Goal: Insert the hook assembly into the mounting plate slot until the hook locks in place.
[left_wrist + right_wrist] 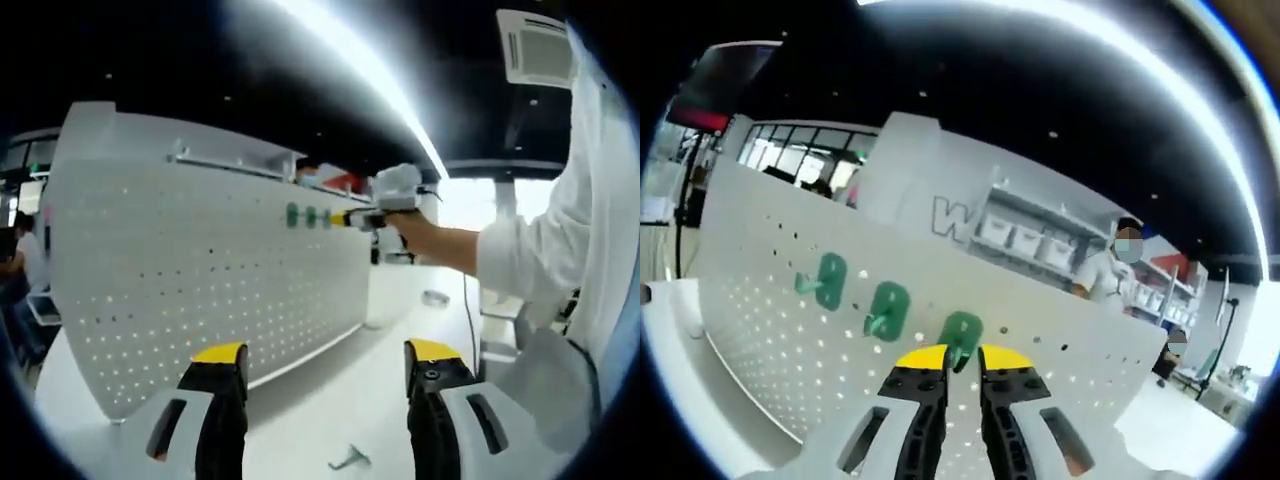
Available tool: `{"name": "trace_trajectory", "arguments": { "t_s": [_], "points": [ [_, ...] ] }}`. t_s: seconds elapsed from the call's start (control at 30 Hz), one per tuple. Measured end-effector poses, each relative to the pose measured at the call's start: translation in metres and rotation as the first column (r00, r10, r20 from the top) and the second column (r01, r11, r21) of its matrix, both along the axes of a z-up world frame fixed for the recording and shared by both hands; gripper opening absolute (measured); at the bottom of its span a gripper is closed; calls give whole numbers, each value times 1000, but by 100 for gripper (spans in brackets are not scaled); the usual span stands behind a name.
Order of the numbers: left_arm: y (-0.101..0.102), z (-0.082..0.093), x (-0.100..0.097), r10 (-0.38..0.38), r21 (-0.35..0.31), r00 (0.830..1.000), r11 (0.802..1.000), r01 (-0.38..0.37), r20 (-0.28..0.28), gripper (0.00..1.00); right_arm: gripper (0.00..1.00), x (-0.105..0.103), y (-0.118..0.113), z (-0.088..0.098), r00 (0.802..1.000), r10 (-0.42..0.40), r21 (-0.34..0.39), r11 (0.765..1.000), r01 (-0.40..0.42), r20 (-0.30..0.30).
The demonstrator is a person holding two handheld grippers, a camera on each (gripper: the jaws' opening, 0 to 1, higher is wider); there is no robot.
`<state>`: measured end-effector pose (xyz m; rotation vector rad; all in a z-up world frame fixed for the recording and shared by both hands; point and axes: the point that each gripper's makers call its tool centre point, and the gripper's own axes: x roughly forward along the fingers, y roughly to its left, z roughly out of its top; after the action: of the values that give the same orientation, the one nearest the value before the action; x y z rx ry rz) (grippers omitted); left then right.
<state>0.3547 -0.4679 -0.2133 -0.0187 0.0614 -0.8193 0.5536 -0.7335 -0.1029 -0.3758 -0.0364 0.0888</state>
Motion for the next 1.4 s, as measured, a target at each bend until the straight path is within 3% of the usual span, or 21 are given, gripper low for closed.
{"name": "trace_trajectory", "arguments": {
  "t_s": [0.23,0.33,0.5,0.77,0.9,1.0,1.17,1.2,1.27,1.33,1.4],
  "points": [
    [4,1,2,15,16,1000,1000,-15,14,64,10,-24,3,-3,1000,10,21,1000,-10,6],
    [7,0,3,26,19,1000,999,-26,13,64,10,-38,15,-9,999,45,50,998,-45,-3],
    [11,-4,7,42,27,999,999,-42,2,64,10,-65,60,-37,980,188,133,975,-177,-72],
    [13,-7,8,49,41,999,998,-49,-4,62,10,-93,117,-66,942,308,112,949,-295,-130],
    [17,-5,9,61,31,998,998,-61,-3,62,10,-102,136,-81,916,362,104,932,-348,-174],
    [20,-4,11,68,11,998,998,-68,-9,61,11,-115,153,-100,884,407,77,913,-400,-230],
    [20,-4,12,73,13,997,997,-73,-12,61,11,-129,166,-130,842,445,61,891,-449,-304],
    [21,-5,12,74,13,997,997,-74,-12,61,11,-133,169,-140,826,454,73,886,-458,-335],
    [21,-6,12,76,14,997,997,-76,-17,61,11,-137,172,-149,815,463,71,880,-470,-349],
    [21,-6,12,76,14,997,997,-75,-19,61,11,-145,179,-163,788,477,72,869,-490,-389],
    [21,-7,13,76,18,997,997,-76,-21,61,11,-150,184,-171,778,484,74,864,-499,-401]
  ]
}}
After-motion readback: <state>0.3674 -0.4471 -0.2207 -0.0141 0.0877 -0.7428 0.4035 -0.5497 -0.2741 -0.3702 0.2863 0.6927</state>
